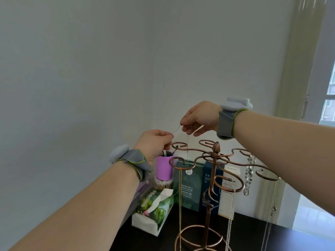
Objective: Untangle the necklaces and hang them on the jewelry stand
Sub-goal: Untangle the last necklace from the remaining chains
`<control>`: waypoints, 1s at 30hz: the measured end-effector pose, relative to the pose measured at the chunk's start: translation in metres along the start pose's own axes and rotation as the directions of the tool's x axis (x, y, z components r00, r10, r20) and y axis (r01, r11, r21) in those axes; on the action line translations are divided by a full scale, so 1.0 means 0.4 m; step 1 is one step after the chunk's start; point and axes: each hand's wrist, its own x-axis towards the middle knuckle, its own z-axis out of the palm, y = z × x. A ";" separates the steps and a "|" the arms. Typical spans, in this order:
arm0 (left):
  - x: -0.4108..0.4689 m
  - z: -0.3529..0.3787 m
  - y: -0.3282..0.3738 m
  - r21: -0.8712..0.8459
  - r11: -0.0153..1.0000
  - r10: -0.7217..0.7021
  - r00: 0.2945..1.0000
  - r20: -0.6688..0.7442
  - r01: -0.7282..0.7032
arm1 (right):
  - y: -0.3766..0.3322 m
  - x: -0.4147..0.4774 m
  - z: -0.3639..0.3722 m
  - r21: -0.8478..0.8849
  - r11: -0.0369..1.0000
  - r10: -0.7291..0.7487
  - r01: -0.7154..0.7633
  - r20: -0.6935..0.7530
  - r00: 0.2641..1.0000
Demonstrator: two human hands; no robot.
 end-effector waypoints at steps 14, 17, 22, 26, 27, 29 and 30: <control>-0.011 -0.002 -0.043 -0.097 0.995 -0.011 0.999 0.042 0.015 | -0.015 -0.030 0.020 -0.158 0.987 0.014 0.002 0.103 0.995; -0.011 -0.004 -0.059 -0.088 0.996 -0.027 0.999 0.031 0.030 | -0.022 -0.022 0.032 -0.192 0.981 0.008 0.012 0.103 0.995; -0.014 -0.015 -0.091 -0.079 0.995 -0.057 0.998 0.037 0.060 | -0.021 -0.006 0.051 -0.263 0.964 -0.003 0.030 0.101 0.995; -0.014 -0.019 -0.108 -0.053 0.997 -0.060 0.998 0.028 0.062 | -0.021 0.000 0.061 -0.334 0.942 -0.018 0.044 0.082 0.996; -0.014 -0.019 -0.113 -0.044 0.997 -0.063 0.998 0.027 0.064 | -0.020 0.001 0.064 -0.352 0.935 -0.020 0.046 0.078 0.997; -0.014 -0.014 -0.120 -0.049 0.996 -0.074 0.997 0.036 0.076 | -0.018 0.005 0.070 -0.384 0.922 -0.015 0.043 0.074 0.997; -0.016 -0.011 -0.123 -0.061 0.995 -0.081 0.996 0.045 0.084 | -0.016 0.007 0.073 -0.396 0.918 -0.010 0.038 0.074 0.997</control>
